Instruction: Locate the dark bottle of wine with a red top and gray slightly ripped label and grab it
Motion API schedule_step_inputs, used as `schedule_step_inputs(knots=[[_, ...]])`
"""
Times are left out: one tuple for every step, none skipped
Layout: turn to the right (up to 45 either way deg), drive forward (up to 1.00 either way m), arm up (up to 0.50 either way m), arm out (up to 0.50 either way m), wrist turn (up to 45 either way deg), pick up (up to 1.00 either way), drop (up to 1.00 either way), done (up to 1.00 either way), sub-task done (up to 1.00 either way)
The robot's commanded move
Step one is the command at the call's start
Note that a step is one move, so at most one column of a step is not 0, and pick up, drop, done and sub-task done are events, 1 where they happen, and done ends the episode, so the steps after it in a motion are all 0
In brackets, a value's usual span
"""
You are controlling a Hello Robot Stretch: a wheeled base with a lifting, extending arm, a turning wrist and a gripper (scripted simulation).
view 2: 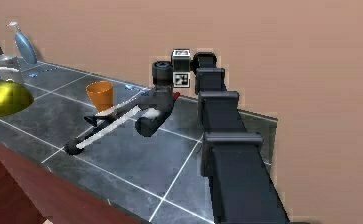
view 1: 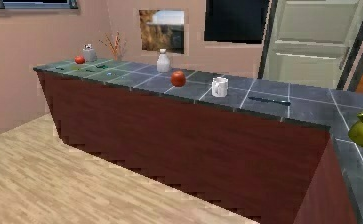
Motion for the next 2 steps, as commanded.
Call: schedule_step_inputs(knots=[[0.0,0.0,0.0,0.0,45.0,0.0,0.0,0.0,0.0],[0.0,0.0,0.0,0.0,21.0,0.0,0.0,0.0,0.0]])
